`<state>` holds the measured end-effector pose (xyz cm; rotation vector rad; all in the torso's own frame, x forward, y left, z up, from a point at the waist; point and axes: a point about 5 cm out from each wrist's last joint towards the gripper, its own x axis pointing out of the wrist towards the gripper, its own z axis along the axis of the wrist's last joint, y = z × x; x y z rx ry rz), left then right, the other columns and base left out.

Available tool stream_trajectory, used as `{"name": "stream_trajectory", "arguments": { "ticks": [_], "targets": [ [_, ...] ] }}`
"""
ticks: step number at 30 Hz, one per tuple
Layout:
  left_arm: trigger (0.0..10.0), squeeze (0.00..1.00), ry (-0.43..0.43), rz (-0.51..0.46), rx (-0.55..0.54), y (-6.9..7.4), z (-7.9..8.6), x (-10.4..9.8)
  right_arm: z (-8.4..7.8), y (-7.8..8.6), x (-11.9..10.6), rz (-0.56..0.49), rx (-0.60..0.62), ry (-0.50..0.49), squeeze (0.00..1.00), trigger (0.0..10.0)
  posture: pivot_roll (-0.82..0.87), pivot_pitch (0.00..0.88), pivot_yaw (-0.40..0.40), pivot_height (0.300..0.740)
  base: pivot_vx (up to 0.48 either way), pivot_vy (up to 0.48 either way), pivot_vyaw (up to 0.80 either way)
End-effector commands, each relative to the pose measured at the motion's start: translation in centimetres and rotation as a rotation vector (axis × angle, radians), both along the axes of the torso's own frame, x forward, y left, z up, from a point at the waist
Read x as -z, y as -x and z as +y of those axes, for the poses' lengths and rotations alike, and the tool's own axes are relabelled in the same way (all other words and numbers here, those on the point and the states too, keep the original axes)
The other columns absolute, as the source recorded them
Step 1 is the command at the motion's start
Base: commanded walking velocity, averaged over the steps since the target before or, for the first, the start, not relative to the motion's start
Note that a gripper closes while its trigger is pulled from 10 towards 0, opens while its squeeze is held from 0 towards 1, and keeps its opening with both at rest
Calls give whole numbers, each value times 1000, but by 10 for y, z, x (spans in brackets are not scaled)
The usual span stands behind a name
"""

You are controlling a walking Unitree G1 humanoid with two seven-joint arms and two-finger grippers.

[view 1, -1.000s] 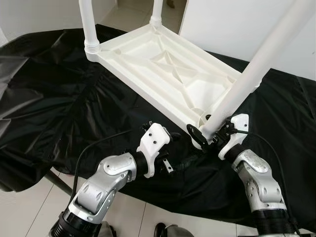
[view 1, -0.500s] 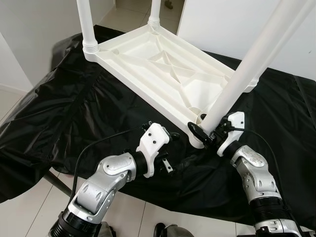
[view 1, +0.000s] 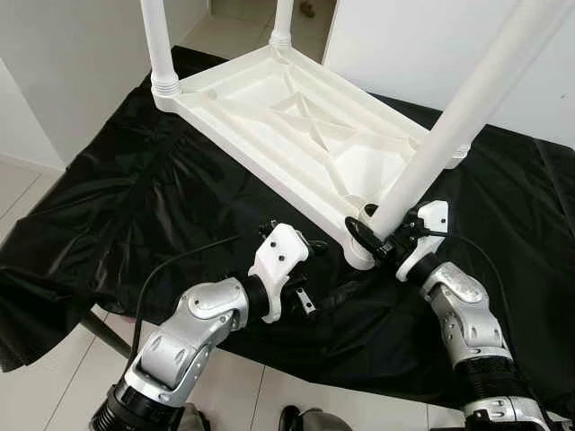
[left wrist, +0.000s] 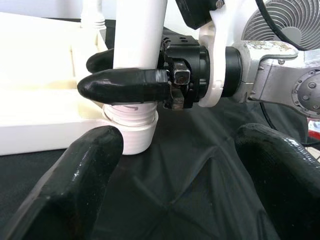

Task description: Building children table

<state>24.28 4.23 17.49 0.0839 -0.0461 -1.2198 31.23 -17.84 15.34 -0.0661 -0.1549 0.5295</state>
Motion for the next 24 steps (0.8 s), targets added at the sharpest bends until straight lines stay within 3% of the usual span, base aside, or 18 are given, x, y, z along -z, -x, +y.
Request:
{"name": "stream_trajectory", "arguments": {
  "ticks": [1,6,8,17,24],
  "targets": [
    [10000,0,3,8,0,3,-1,1,-6,2,13,64,74,23,0,10000,102,154,-131,740,0,0,0],
    [10000,0,4,12,0,4,-1,1,-1,7,15,66,173,15,0,10000,99,155,-131,740,0,0,0],
    [10000,0,3,14,5,5,-2,2,1,11,18,92,301,-14,0,10000,98,154,-131,740,0,0,0],
    [10000,0,3,16,12,6,-3,2,13,22,30,124,617,-21,0,10000,102,149,-141,740,0,0,0],
    [10000,0,4,18,6,7,-4,4,24,19,30,158,658,-72,0,10000,107,143,-149,740,0,0,0]
  ]
}}
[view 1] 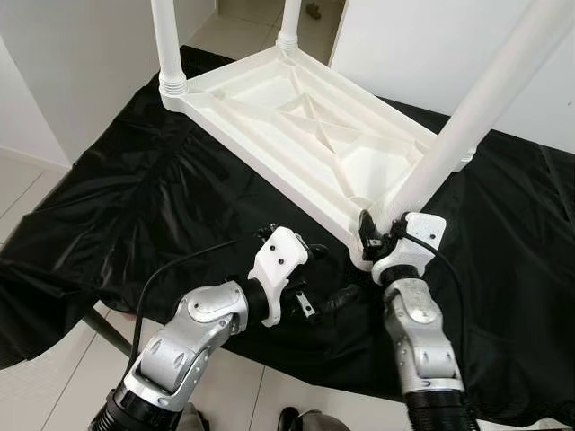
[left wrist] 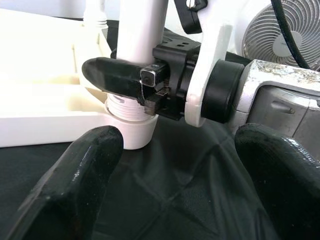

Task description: Building children table

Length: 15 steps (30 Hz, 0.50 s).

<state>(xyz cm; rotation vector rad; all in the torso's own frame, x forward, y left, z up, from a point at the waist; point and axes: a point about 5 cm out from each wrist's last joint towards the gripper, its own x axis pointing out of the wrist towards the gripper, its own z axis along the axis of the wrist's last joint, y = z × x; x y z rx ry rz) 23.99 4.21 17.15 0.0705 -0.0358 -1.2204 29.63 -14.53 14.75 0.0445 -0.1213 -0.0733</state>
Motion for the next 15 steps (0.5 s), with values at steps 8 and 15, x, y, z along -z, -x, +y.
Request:
{"name": "stream_trajectory", "arguments": {
  "ticks": [8,15],
  "targets": [
    [10000,0,-2,-13,-4,3,-2,0,-14,4,15,81,39,33,1000,10000,105,143,-147,740,0,0,0],
    [10000,0,2,-24,-4,3,-1,0,-13,8,5,24,19,34,1000,10000,99,146,-142,740,0,0,0]
  ]
}}
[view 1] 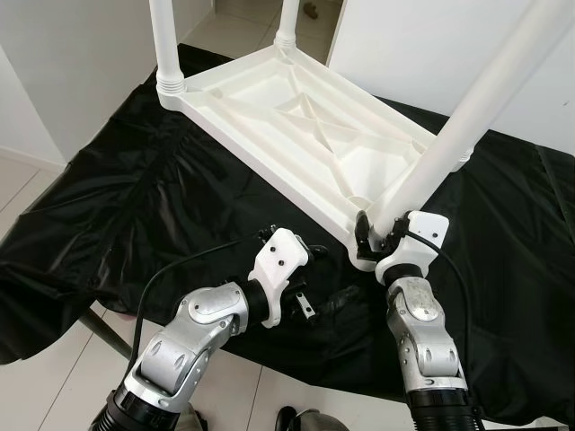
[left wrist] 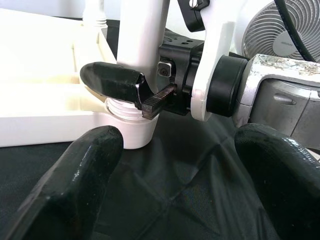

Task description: Building children table

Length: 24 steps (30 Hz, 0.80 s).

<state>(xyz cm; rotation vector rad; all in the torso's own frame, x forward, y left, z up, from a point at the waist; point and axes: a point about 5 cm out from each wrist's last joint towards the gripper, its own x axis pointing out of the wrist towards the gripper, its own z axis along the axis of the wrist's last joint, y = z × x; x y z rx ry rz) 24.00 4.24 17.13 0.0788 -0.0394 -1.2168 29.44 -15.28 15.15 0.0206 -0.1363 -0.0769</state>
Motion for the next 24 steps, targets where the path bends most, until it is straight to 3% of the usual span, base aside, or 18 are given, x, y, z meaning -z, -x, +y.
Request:
{"name": "stream_trajectory", "arguments": {
  "ticks": [1,2,3,11,15,17,24],
  "targets": [
    [10000,0,6,-17,0,3,-2,-1,-5,6,9,38,14,10,1000,10000,99,146,-142,740,0,0,0],
    [10000,0,6,-17,0,3,-2,-1,-5,6,9,38,14,10,1000,10000,99,146,-142,740,0,0,0],
    [10000,0,4,-16,2,3,0,-1,-7,16,3,-4,-17,0,0,10000,94,157,-129,740,0,0,0],
    [10000,0,-4,-30,-5,1,3,-3,-13,31,-1,-32,-59,6,0,10000,83,172,-114,740,0,0,0],
    [10000,0,13,-42,-39,-11,9,-7,-28,52,-8,-70,-91,66,0,10000,48,189,-81,740,0,0,0],
    [10000,0,13,-42,-39,-11,9,-7,-28,52,-8,-70,-91,66,0,10000,48,189,-81,740,0,0,0],
    [10000,0,18,-47,-41,-22,14,-10,-25,80,-17,-101,-144,74,0,10000,7,193,-46,740,0,0,0]
  ]
}}
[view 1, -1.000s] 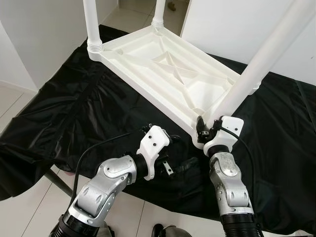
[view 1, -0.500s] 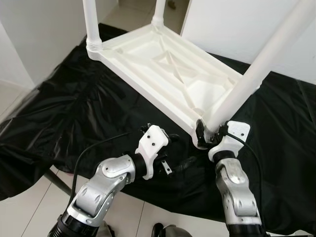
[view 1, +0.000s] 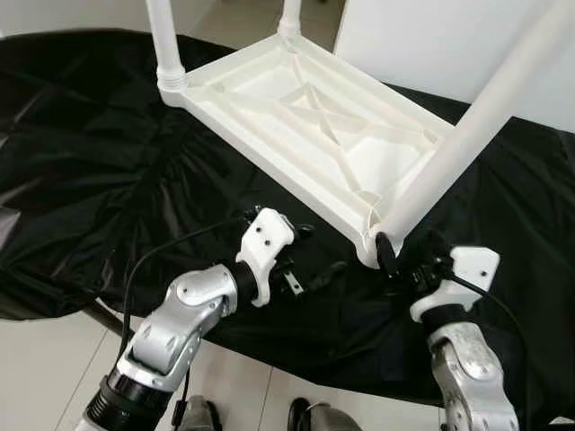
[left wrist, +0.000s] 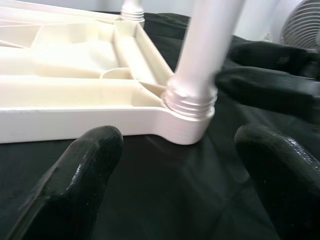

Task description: Building children table

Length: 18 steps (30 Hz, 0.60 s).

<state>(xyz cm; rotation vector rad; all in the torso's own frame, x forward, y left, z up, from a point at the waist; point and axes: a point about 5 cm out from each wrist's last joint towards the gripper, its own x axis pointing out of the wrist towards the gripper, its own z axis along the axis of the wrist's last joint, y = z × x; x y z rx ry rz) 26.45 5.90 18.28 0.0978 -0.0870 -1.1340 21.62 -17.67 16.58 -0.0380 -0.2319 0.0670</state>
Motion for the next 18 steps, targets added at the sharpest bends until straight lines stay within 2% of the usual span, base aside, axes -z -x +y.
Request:
{"name": "stream_trajectory", "arguments": {
  "ticks": [1,3,4,6,7,10,15,16,18],
  "targets": [
    [10000,0,3,2,42,1,-2,1,0,6,-3,-3,-28,4,0,10000,-4,194,-38,740,0,0,0],
    [10000,0,3,2,43,0,-2,1,2,9,-3,-1,-42,5,0,10000,-4,194,-38,740,0,0,0],
    [10000,0,-3,-4,51,-2,-2,-1,4,15,-3,7,-74,7,0,3529,-15,196,-29,740,0,0,0],
    [10000,0,-6,-8,57,-4,-1,-2,5,19,-3,13,-98,9,0,3529,-18,195,-28,740,0,0,0],
    [10000,0,-8,-15,61,-7,-1,-4,7,23,-3,19,-129,15,0,0,-19,195,-27,740,0,0,0],
    [10000,0,-11,-32,62,-10,0,-7,9,26,-3,25,-168,20,0,0,-19,195,-27,740,0,0,0],
    [10000,0,-16,-69,30,-19,6,-15,20,20,-3,25,-244,25,0,39,31,179,-48,740,0,0,0],
    [10000,0,-19,-85,14,-21,9,-18,26,16,-2,28,-285,29,0,10000,46,173,-57,740,0,0,0],
    [10000,0,-21,-96,5,-23,11,-20,29,14,-1,31,-313,32,0,10000,46,173,-57,740,0,0,0]
  ]
}}
